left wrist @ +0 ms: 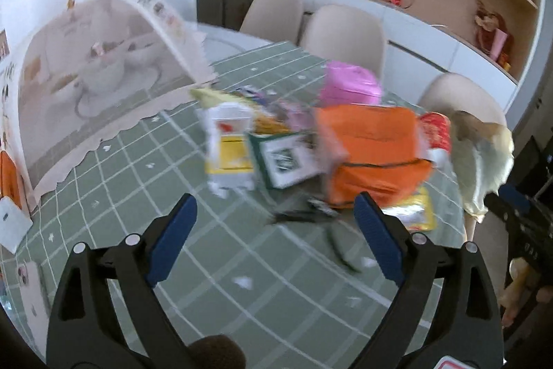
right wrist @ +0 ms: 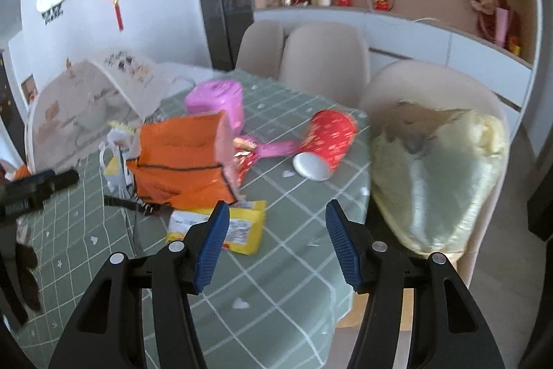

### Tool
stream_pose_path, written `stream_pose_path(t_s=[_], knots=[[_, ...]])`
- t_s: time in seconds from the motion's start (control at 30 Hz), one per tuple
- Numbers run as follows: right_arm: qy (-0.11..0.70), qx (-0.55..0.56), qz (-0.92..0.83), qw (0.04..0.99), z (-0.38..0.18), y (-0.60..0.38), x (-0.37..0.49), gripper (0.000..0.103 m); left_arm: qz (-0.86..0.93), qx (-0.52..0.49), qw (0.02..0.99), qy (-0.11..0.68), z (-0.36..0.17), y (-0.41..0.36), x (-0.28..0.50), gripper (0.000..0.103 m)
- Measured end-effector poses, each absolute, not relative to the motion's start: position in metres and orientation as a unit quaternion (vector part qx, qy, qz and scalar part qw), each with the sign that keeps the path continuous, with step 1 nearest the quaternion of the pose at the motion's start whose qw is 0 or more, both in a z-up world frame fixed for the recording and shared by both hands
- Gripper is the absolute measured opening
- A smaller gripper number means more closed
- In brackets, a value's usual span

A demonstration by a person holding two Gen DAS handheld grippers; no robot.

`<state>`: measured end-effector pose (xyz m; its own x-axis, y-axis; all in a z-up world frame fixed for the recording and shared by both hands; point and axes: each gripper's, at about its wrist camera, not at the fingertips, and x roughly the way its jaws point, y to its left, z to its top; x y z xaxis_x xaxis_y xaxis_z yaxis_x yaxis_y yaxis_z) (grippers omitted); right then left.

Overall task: Collect trash
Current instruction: 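Reach the right gripper to the orange paper bag and grasp it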

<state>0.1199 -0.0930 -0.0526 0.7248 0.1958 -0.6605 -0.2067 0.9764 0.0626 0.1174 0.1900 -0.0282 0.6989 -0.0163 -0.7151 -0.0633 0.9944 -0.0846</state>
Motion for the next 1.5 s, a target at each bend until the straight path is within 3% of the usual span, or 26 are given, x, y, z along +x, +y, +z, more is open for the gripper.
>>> stream_pose_path(t_s=[0.2, 0.37, 0.47, 0.63, 0.73, 0.93, 1.2, 1.37, 1.5], knots=[[0.375, -0.019, 0.079, 0.923, -0.058, -0.08, 0.129, 0.055, -0.012, -0.117, 0.91, 0.398, -0.031, 0.242, 0.161, 0.086], [0.391, -0.029, 0.054, 0.918, -0.062, -0.088, 0.125, 0.055, -0.038, -0.163, 0.886, 0.432, -0.06, 0.257, 0.198, 0.068], [0.397, -0.033, 0.038, 0.916, -0.06, -0.096, 0.121, 0.055, -0.073, -0.18, 0.882, 0.429, -0.06, 0.246, 0.201, 0.064], [0.408, -0.017, 0.011, 0.913, -0.065, -0.109, 0.119, 0.055, -0.109, -0.118, 0.911, 0.38, -0.036, 0.221, 0.199, 0.064], [0.412, -0.021, 0.016, 0.911, -0.069, -0.106, 0.12, 0.055, -0.111, -0.087, 0.928, 0.346, -0.014, 0.245, 0.22, 0.064], [0.413, -0.031, 0.032, 0.91, -0.074, -0.089, 0.118, 0.055, -0.139, -0.068, 0.895, 0.418, -0.038, 0.278, 0.284, 0.064], [0.411, -0.046, 0.031, 0.91, -0.071, -0.077, 0.126, 0.055, -0.116, -0.159, 0.848, 0.492, -0.08, 0.287, 0.301, 0.059], [0.411, -0.04, 0.056, 0.909, -0.066, -0.067, 0.136, 0.055, -0.122, -0.182, 0.848, 0.483, -0.072, 0.284, 0.294, 0.045], [0.397, -0.032, 0.073, 0.914, -0.051, -0.06, 0.153, 0.055, -0.123, -0.173, 0.864, 0.457, -0.051, 0.28, 0.281, 0.04]])
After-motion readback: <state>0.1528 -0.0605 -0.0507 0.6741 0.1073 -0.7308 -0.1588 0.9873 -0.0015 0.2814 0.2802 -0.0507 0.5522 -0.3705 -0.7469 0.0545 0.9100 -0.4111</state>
